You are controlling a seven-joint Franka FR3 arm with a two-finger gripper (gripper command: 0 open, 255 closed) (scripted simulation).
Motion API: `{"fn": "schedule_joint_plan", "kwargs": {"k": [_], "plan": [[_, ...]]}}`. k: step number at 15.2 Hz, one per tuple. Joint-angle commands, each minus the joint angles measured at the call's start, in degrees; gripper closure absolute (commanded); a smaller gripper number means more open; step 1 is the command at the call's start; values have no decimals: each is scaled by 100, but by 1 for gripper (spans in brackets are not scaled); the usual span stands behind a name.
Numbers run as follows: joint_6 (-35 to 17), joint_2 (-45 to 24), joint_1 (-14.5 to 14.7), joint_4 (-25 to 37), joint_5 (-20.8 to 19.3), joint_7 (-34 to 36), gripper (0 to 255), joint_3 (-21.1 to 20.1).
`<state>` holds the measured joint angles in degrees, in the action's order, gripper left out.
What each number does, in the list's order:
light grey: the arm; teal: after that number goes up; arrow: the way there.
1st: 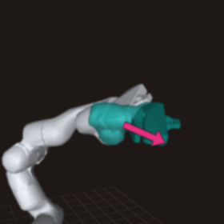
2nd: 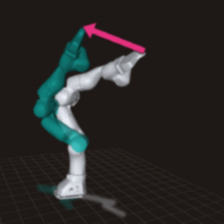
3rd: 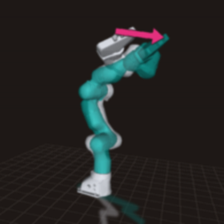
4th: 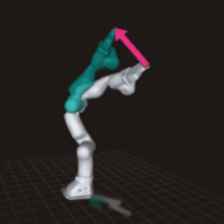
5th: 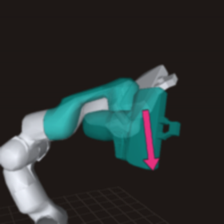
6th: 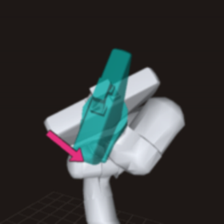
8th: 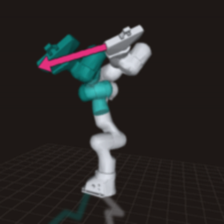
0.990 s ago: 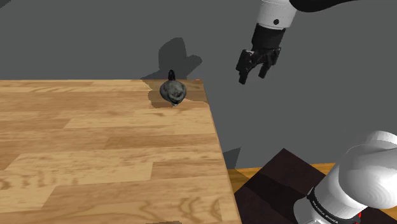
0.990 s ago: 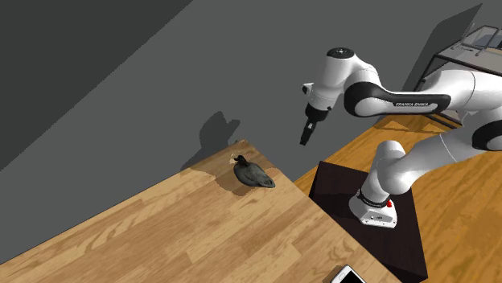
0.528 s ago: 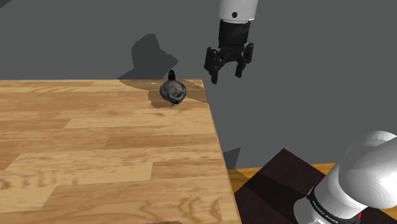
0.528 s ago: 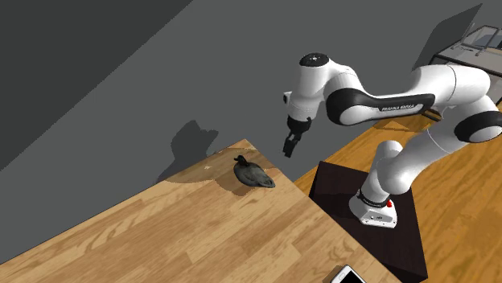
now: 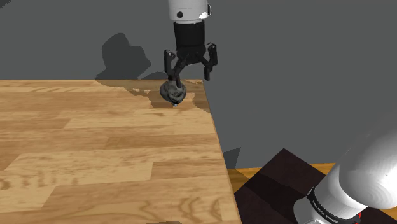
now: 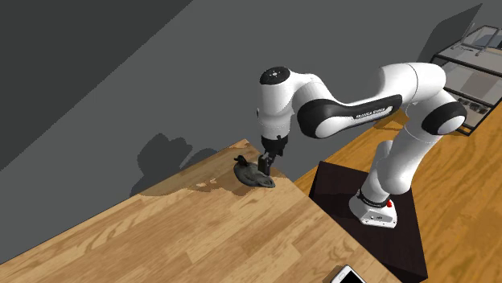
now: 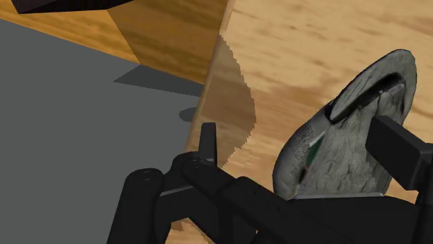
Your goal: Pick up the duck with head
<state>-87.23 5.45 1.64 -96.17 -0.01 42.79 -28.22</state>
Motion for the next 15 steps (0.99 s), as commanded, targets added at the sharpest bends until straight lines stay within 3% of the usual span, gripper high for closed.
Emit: {"fn": "schedule_joint_plan", "kwargs": {"k": [1,3,12,13,15], "plan": [[244,-627,113,660,-221,449,0,-212],[495,-1218,296,1304,-457,823,0,-345],[-142,-1055,250,529,-375,781,0,-298],[-138,-1051,249,530,-372,780,255,-298],[-141,-1055,252,531,-374,785,255,-300]]}}
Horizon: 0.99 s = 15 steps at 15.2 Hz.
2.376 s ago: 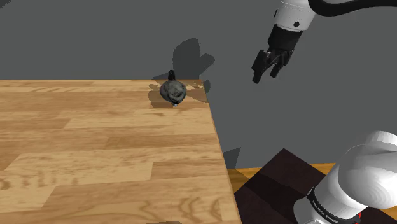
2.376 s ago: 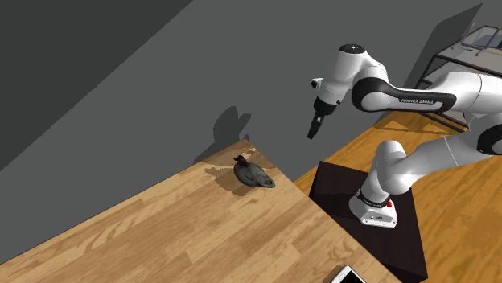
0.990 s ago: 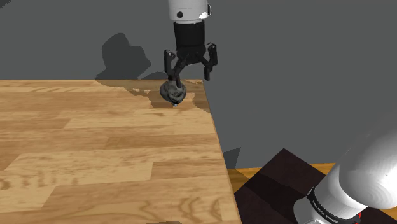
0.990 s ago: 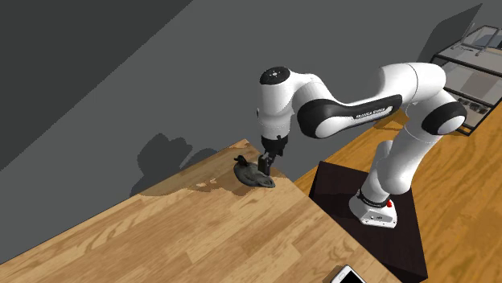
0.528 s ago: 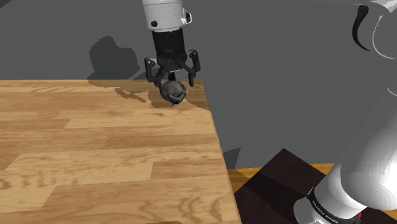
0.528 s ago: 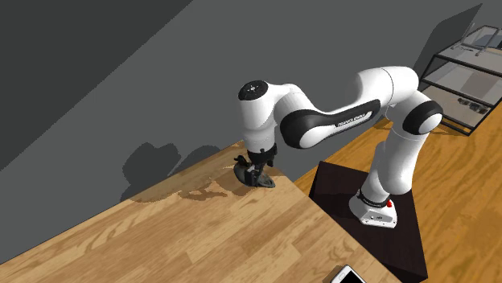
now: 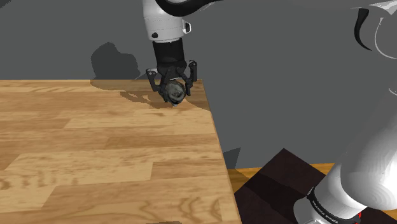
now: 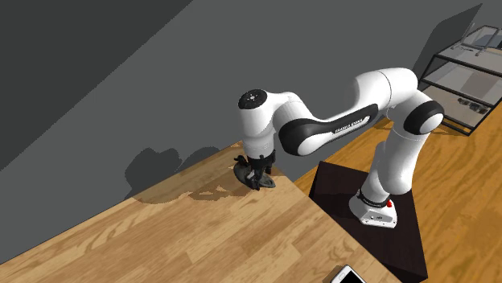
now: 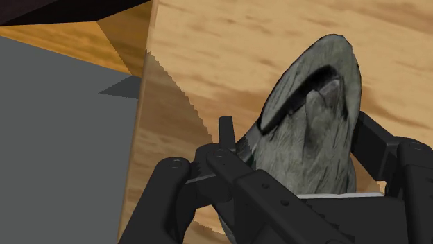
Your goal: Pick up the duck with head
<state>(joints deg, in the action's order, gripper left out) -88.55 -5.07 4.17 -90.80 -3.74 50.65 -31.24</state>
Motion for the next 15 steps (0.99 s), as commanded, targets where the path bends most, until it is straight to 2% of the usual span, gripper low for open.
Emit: {"fn": "schedule_joint_plan", "kwargs": {"k": [1,7,15], "plan": [[-9,-3,-1,-7,-1,1,255,1],[-10,-4,-4,-7,-2,-5,255,4],[665,-179,62,815,-89,39,255,-28]]}}
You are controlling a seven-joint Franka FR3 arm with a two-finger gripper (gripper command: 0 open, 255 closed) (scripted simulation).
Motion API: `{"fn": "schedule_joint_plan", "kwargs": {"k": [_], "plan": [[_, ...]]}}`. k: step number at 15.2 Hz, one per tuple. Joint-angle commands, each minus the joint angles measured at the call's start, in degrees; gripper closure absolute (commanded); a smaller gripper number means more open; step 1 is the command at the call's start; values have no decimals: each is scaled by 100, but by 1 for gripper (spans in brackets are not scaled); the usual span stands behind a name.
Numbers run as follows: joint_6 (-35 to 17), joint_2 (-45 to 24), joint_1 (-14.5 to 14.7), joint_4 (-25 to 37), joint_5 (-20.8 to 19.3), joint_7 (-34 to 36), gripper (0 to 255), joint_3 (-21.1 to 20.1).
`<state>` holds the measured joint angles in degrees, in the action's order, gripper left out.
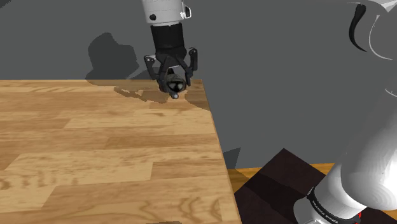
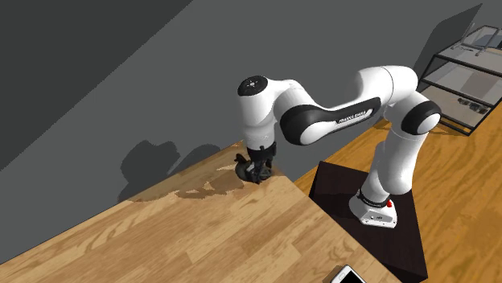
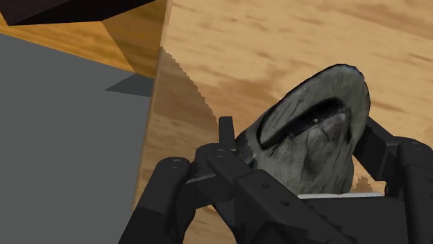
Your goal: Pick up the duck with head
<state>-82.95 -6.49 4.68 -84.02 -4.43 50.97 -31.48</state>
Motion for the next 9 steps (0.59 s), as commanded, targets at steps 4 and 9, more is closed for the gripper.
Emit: {"fn": "schedule_joint_plan", "kwargs": {"k": [4,9], "plan": [[467,-176,69,618,-92,43,255,-28],[770,-315,133,1039,-168,80,255,-48]]}}
